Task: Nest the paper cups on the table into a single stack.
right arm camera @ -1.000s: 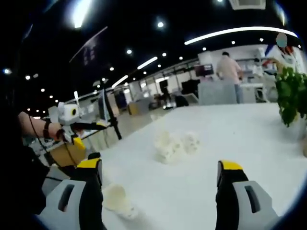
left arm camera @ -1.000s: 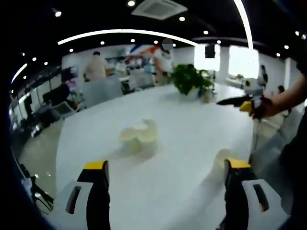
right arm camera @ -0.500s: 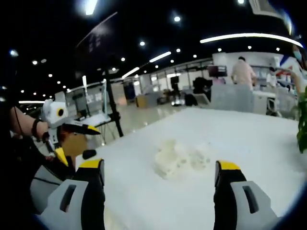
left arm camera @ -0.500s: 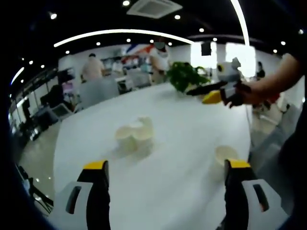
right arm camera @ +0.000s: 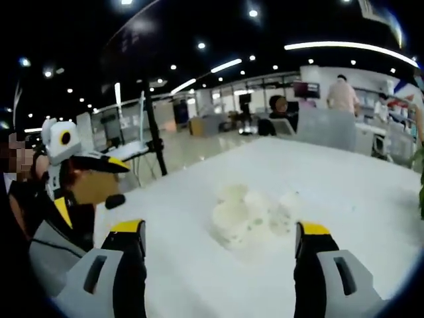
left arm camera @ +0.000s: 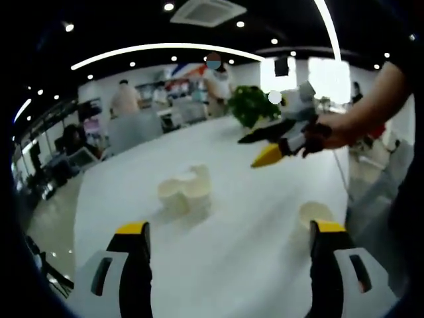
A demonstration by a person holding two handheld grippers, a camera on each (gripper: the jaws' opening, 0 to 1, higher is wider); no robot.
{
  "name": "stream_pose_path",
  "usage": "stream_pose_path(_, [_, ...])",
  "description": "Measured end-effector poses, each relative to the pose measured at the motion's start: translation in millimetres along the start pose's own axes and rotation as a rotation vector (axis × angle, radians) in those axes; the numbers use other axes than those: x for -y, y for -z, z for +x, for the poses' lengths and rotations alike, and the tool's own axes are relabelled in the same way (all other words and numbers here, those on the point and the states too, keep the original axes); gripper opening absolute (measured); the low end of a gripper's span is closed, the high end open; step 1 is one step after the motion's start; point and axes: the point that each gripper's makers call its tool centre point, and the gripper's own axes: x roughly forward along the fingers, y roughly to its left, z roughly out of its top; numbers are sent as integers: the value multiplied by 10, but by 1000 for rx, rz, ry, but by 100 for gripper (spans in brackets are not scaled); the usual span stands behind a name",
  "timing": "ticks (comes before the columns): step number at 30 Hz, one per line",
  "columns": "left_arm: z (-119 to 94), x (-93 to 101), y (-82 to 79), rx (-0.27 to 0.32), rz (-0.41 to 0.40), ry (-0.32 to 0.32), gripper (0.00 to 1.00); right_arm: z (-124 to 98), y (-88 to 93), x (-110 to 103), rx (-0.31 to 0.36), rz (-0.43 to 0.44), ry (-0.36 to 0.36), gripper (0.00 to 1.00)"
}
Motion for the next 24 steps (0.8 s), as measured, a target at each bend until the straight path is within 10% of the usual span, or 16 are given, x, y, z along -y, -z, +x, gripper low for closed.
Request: stream_pose_path(24, [-55, 22, 231, 2, -45, 0, 100, 925, 106, 10, -99, -38, 65, 79])
